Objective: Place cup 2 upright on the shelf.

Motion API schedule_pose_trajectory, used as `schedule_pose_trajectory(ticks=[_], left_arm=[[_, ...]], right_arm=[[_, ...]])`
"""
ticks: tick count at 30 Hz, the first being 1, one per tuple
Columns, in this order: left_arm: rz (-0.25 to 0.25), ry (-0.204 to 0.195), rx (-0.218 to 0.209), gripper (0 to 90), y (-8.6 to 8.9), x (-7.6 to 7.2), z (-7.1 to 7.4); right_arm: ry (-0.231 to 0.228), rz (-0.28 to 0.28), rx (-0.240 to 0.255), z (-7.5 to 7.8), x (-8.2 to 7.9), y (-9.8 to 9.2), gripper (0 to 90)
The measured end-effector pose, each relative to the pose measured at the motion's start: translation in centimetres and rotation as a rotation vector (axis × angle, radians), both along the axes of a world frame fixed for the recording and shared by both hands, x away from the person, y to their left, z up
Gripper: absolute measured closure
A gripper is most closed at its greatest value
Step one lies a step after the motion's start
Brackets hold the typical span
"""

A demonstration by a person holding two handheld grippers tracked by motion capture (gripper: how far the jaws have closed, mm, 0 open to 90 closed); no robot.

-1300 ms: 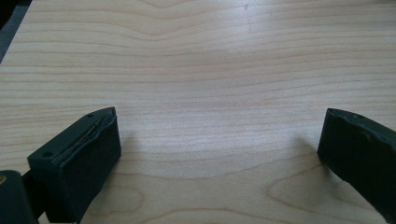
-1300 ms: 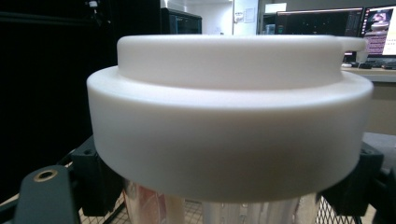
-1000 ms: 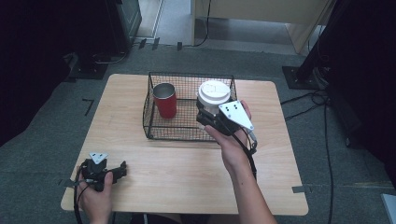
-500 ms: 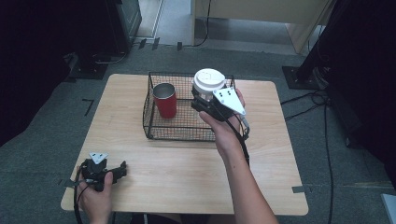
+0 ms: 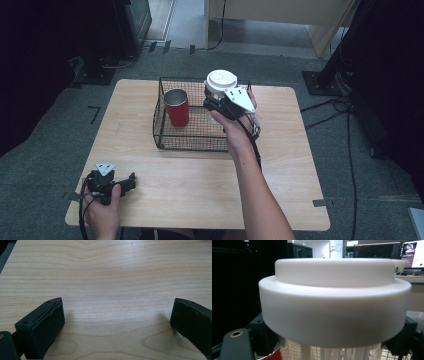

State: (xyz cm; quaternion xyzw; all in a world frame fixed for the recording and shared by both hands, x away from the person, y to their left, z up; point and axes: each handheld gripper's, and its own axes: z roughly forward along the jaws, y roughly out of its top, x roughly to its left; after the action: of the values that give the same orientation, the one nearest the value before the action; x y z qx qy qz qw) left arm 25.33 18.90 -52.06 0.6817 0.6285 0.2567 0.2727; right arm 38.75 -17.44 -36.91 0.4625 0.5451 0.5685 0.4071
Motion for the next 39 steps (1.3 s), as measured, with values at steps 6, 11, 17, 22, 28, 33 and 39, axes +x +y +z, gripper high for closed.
schedule_pose_trajectory(ticks=[6,11,17,22,28,33,39], left_arm=[[-0.002,0.002,0.001,0.1,0.0,0.0,0.0],[-0.002,0.003,0.001,0.1,0.0,0.0,0.0],[-0.002,0.001,0.002,0.1,0.0,0.0,0.0],[-0.002,0.002,0.002,0.1,0.0,0.0,0.0],[-0.002,0.002,0.001,0.1,0.0,0.0,0.0],[-0.003,0.003,0.003,0.1,0.0,0.0,0.0],[-0.002,0.002,0.001,0.1,0.0,0.0,0.0]], right_arm=[[-0.003,-0.001,-0.042,-1.4,1.2,0.4,16.2],[0.036,0.001,-0.044,-3.1,2.3,0.8,16.1],[0.067,-0.011,-0.036,-4.3,3.0,0.7,16.1],[0.098,-0.022,-0.061,-5.2,3.6,0.6,16.1],[0.129,-0.039,-0.060,-5.9,4.1,0.3,16.1],[0.147,-0.053,-0.066,-6.3,4.4,0.1,16.1],[0.168,-0.047,-0.077,-7.0,4.5,0.1,16.1]])
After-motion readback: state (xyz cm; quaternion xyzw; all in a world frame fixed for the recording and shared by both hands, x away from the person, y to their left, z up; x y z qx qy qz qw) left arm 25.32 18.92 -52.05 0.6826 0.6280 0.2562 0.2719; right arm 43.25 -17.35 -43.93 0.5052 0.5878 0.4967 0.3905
